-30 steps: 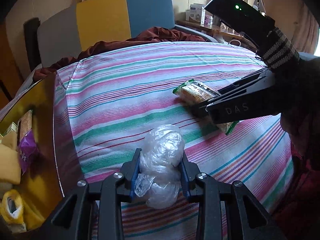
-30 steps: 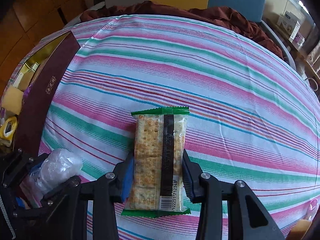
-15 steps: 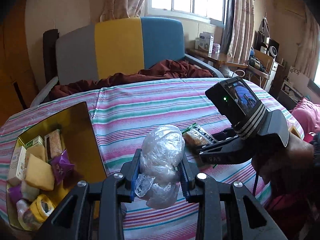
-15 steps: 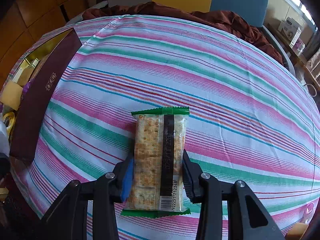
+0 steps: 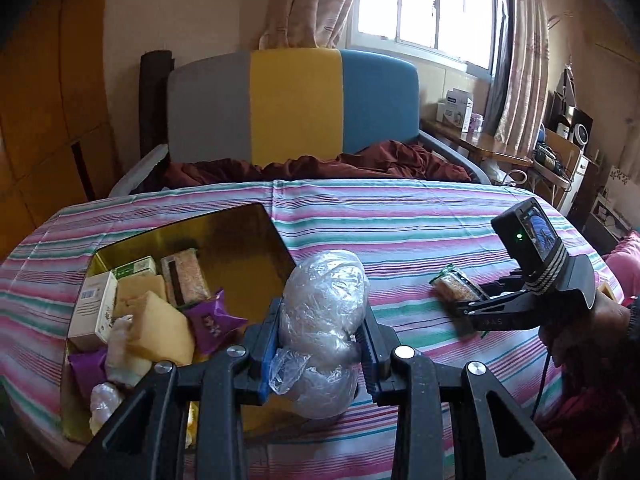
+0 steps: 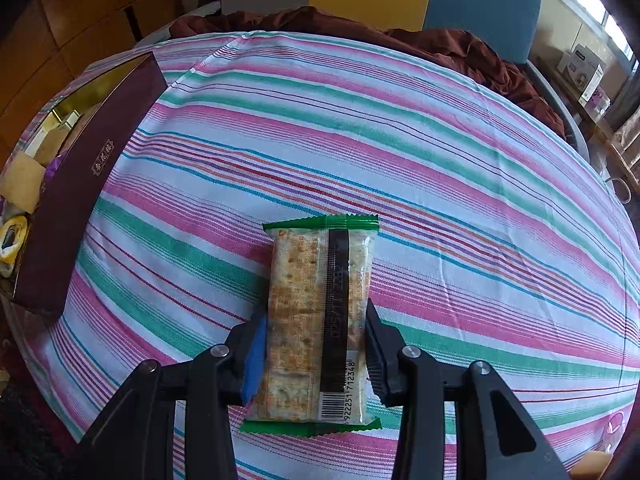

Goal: Organize objects
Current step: 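Carry the wrapped bundle and cracker pack toward the gold tray with both tools, then lower the cracker pack and wrapped bundle into the gold tray, opening both tools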

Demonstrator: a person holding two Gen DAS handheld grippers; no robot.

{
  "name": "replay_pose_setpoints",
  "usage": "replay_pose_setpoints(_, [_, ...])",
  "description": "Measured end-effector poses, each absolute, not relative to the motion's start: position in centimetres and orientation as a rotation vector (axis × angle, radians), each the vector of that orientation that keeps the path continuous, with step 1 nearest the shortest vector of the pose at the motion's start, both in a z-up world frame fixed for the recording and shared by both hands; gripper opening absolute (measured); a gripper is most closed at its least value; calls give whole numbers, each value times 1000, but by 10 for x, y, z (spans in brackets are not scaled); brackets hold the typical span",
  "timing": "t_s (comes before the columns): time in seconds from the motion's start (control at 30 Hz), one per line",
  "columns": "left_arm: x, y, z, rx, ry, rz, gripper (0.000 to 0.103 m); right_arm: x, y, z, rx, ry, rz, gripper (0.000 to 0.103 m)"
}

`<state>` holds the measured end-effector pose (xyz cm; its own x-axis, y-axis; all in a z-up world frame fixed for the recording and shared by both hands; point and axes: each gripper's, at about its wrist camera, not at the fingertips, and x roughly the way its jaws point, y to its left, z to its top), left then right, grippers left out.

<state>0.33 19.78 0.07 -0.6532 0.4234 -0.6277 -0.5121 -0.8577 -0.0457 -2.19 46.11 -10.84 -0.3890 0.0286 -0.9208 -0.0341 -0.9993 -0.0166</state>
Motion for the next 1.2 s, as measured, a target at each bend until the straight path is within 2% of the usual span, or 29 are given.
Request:
replay_pose_setpoints(0.17, [-11,157,-4,-947,103,2480,35,-22,459,-108,-1712,-9,2581,42])
replay_pose_setpoints(0.43, [-52,50,-25,-1222,-394,2439,35,-23,455,-108,-1713,-30,2558,42])
replay_pose_setpoints(0.63, [-41,78,-31,-1176,-201,2405,36,-33,444,-97,-1739,-15,2450,41])
replay_pose_setpoints(0.8, [-42,111,-51,-1190,-48,2374,38,-44,396,-55,-1666,51,2636,41])
replay_pose_setpoints(0.93, [-48,110,-66,-1244,-38,2380,40,-59,341,-24,-1637,18,2808,41])
replay_pose_setpoints(1.0, [-49,107,-67,-1243,-33,2396,47,-69,315,-17,-1650,-7,2869,41])
replay_pose_setpoints(1.2, [-39,88,-57,-1179,-43,2451,58,-95,256,-35,-1765,-98,2905,41])
